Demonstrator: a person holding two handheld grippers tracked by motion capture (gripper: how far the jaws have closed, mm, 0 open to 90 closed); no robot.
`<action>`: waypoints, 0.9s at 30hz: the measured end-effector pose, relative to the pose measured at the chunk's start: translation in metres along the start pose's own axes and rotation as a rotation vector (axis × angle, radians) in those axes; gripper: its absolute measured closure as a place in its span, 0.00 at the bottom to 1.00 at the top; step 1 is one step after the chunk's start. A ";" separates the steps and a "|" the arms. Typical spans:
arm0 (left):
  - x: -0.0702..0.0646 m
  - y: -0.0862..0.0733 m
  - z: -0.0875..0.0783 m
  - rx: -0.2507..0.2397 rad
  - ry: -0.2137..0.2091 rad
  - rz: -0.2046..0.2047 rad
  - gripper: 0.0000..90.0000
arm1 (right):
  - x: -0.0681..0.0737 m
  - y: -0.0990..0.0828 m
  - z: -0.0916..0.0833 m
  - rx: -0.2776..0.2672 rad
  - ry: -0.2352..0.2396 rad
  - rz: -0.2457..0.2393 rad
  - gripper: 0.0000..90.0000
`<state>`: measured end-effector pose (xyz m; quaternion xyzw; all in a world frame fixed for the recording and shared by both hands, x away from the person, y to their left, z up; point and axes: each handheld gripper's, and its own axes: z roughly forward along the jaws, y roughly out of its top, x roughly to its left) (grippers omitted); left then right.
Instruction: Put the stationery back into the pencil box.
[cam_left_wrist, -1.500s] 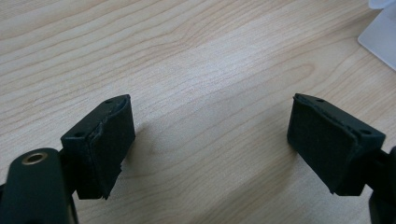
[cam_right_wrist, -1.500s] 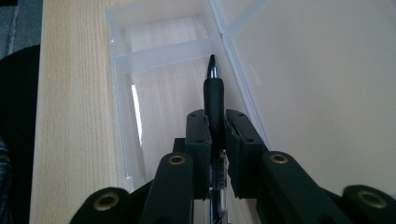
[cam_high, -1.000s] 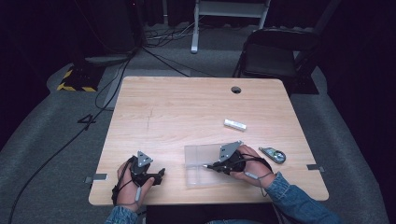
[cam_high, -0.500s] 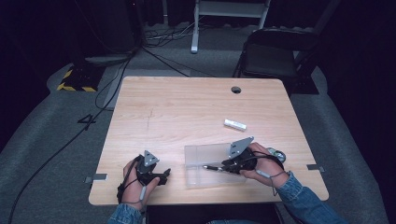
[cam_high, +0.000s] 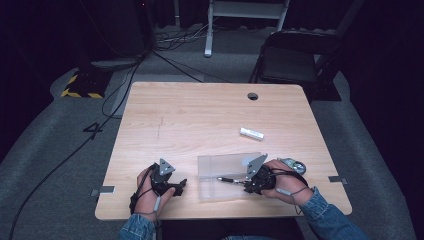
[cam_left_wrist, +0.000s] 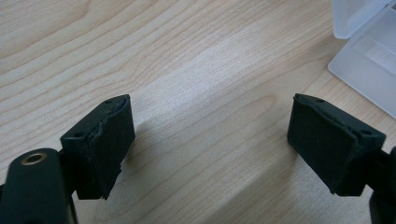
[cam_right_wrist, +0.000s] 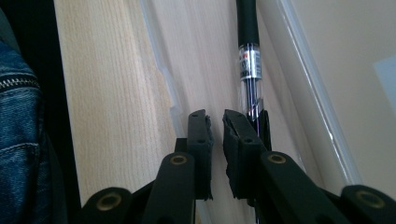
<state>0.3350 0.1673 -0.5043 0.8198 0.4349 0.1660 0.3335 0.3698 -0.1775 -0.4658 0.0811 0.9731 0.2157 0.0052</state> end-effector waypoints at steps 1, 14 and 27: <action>0.000 0.000 0.000 -0.001 0.000 -0.002 0.17 | 0.000 -0.001 0.001 0.005 -0.002 0.006 0.87; 0.000 0.000 0.000 -0.002 0.000 0.001 0.17 | -0.001 0.000 0.005 -0.036 -0.055 0.009 0.63; 0.000 0.000 0.000 -0.001 0.001 0.001 0.17 | -0.002 -0.001 0.001 -0.053 -0.059 0.035 0.62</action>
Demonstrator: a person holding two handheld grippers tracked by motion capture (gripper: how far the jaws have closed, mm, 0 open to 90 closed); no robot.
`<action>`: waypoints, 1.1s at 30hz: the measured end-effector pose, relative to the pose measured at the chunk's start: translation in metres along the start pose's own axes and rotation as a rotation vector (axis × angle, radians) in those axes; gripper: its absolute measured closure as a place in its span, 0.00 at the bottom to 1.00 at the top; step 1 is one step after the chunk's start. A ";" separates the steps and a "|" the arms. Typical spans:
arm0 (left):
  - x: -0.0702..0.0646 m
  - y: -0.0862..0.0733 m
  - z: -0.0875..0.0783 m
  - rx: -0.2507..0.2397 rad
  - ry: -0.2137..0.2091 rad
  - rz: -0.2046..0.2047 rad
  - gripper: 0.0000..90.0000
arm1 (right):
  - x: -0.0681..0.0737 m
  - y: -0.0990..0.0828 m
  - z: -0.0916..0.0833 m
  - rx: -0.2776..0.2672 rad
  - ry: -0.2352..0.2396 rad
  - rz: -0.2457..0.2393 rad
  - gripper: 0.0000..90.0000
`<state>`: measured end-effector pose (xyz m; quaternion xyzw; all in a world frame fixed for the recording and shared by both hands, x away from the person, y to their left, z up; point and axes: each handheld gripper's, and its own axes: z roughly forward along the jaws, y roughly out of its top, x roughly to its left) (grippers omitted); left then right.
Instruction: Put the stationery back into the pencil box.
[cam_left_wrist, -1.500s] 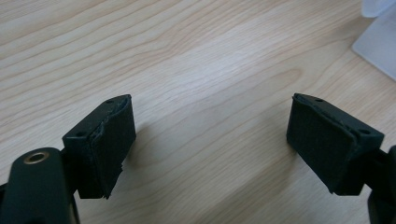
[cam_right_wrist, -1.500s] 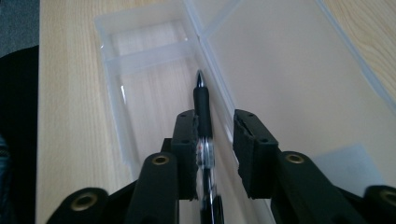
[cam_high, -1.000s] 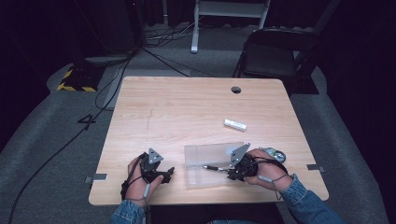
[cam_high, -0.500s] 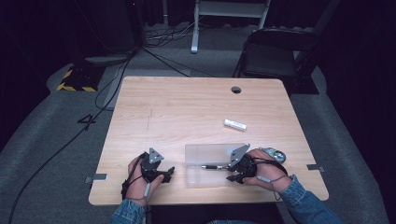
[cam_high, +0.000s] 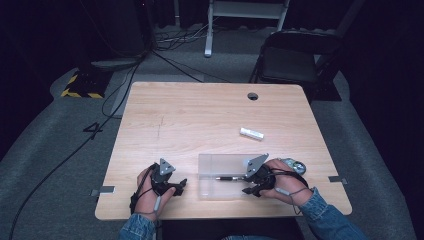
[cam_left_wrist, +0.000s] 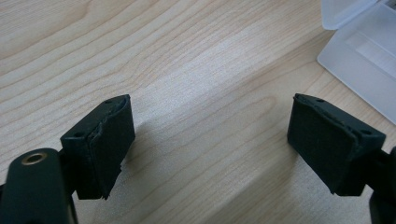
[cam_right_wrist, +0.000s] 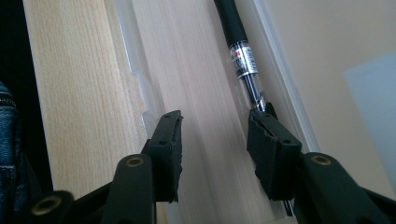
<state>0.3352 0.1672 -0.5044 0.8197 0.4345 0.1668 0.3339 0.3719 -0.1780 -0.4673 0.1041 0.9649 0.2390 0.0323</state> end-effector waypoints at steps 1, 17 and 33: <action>0.000 0.000 0.000 0.000 0.000 -0.001 0.17 | 0.000 0.000 -0.002 -0.007 -0.002 0.005 0.62; 0.003 -0.001 0.000 -0.004 -0.007 -0.003 0.17 | -0.015 -0.010 -0.046 -0.149 -0.096 0.127 0.55; 0.003 -0.001 0.000 -0.004 -0.004 0.003 0.17 | -0.044 -0.039 -0.076 -0.208 -0.212 0.287 0.46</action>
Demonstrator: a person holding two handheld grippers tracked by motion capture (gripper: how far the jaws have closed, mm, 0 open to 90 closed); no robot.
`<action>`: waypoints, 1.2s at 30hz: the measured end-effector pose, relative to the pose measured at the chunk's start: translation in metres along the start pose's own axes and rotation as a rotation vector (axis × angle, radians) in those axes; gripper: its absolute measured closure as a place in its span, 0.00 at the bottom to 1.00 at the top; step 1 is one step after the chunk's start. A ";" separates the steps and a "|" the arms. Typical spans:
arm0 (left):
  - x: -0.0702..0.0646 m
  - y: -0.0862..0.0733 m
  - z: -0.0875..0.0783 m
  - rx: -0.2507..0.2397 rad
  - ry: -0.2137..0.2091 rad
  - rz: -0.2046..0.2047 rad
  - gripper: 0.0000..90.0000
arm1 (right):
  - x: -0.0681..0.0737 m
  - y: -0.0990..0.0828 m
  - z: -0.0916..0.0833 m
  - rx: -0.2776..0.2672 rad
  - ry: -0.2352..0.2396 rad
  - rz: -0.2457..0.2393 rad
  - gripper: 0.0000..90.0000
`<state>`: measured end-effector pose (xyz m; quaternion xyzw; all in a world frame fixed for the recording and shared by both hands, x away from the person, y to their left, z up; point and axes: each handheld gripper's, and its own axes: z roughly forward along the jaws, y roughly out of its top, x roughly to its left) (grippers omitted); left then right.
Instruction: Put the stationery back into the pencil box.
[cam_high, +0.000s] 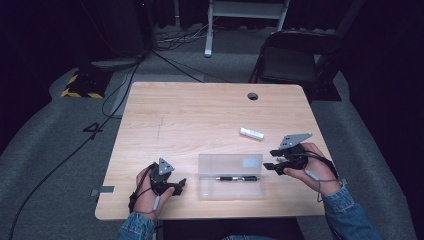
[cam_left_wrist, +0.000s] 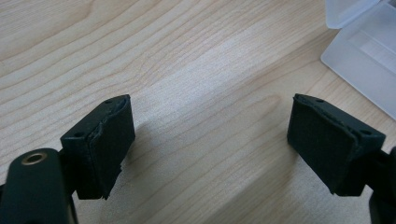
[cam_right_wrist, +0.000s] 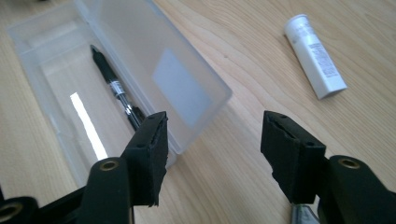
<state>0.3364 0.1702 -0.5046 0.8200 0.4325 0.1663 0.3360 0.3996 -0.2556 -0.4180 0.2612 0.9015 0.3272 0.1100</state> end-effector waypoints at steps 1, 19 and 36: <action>0.000 0.000 0.000 0.000 0.000 0.000 0.17 | -0.002 -0.001 0.000 0.004 -0.007 0.005 0.46; 0.000 0.000 0.000 0.001 -0.001 -0.003 0.17 | -0.046 -0.033 0.007 0.127 -0.118 0.138 0.39; 0.000 0.000 0.000 0.001 -0.002 -0.004 0.17 | -0.065 -0.056 0.022 0.228 -0.116 0.204 0.42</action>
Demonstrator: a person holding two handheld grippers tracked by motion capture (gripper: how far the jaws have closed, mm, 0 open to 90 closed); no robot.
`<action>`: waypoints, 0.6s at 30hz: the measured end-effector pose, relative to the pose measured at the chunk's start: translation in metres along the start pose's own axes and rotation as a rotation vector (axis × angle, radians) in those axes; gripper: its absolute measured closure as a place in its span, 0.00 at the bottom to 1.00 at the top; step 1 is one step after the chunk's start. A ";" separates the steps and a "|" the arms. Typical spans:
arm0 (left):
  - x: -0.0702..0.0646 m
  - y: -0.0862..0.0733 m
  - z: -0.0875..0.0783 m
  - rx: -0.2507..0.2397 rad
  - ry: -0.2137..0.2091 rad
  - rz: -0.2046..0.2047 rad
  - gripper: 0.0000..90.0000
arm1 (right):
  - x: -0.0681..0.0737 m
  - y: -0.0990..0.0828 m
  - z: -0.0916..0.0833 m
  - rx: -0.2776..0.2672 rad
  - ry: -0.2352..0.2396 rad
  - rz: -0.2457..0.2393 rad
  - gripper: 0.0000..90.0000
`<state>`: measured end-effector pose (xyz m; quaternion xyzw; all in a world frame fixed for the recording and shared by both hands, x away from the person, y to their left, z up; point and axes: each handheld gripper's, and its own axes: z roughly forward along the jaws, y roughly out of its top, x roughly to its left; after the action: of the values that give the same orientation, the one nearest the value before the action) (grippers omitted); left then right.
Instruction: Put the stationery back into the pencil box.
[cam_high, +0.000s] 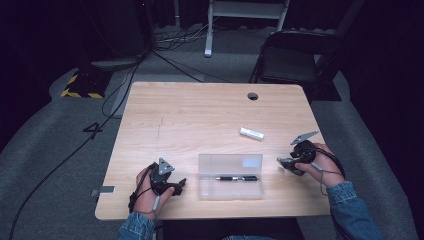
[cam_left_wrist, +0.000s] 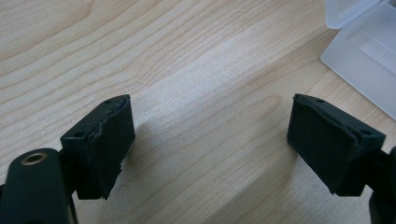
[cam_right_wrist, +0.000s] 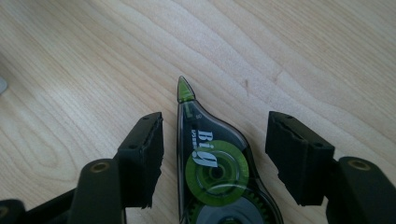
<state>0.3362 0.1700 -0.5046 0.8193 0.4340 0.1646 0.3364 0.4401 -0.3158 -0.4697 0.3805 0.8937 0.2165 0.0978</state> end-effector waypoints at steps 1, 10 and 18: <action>0.000 0.000 0.000 0.000 0.000 0.000 0.17 | 0.000 0.000 0.001 0.004 0.002 0.001 0.43; 0.000 0.000 0.000 0.000 0.000 -0.001 0.17 | -0.001 -0.002 0.002 0.021 0.007 0.017 0.46; 0.000 0.000 0.000 0.000 0.000 0.000 0.17 | 0.002 -0.002 0.000 0.043 0.000 0.028 0.50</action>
<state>0.3362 0.1700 -0.5046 0.8194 0.4340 0.1648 0.3363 0.4377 -0.3157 -0.4708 0.3951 0.8927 0.1986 0.0865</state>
